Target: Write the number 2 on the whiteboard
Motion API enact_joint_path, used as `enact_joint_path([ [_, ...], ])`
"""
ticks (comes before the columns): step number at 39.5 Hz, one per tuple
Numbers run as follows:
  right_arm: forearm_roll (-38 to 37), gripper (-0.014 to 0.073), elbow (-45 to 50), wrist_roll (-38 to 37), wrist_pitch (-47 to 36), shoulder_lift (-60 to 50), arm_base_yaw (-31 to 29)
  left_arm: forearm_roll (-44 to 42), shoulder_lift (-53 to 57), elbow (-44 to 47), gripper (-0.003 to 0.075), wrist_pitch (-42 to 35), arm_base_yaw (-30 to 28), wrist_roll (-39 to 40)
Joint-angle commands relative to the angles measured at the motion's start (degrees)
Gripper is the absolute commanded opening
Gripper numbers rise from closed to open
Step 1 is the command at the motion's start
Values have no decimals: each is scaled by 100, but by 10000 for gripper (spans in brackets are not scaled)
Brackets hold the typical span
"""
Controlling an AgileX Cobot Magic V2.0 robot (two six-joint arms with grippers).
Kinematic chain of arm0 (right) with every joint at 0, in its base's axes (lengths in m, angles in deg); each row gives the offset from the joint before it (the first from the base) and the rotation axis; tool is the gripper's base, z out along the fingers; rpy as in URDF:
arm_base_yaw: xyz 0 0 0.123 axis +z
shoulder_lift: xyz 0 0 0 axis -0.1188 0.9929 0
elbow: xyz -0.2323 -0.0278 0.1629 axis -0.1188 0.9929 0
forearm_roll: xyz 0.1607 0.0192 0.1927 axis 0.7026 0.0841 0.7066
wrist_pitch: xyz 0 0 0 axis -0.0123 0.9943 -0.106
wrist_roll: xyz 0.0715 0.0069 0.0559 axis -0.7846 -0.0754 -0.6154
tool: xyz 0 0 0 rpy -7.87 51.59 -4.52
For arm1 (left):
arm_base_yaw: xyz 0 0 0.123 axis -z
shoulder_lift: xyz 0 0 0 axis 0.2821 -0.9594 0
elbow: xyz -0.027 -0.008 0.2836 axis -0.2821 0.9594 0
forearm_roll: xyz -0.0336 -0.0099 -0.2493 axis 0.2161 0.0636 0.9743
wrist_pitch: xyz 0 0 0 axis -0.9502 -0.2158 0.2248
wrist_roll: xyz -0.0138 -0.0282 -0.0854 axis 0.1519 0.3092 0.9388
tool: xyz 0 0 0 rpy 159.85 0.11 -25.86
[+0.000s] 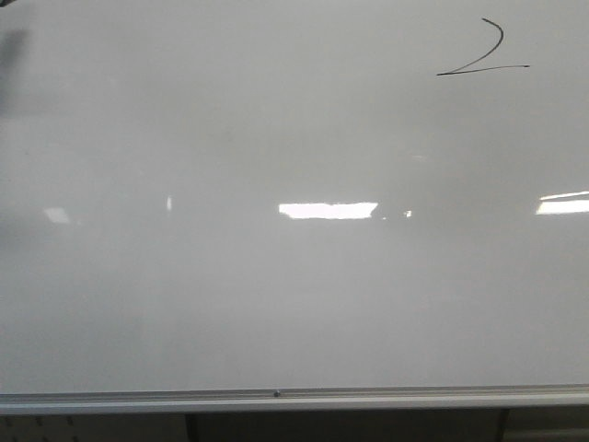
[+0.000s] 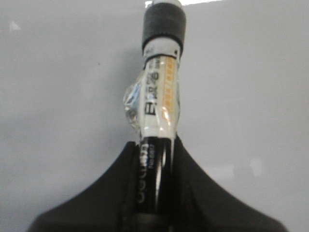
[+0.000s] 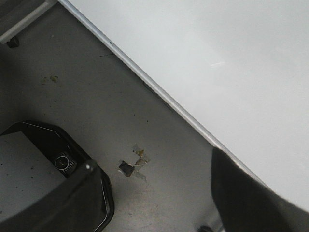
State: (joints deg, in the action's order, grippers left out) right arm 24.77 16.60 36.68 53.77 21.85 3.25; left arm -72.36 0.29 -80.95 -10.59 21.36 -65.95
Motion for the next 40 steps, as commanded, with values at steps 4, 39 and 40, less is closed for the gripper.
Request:
enact_joint_path([
  [4,146,507,-155,-4,-259,-51,-43,137,-433,-144,-19,-1250,-10,61],
  [39,179,507,-155,-4,-276,-51,-43,61,-871,-385,463,-450,-37,15],
  [40,179,507,-155,-4,-276,-51,-43,61,-823,-426,463,-296,-55,15],
])
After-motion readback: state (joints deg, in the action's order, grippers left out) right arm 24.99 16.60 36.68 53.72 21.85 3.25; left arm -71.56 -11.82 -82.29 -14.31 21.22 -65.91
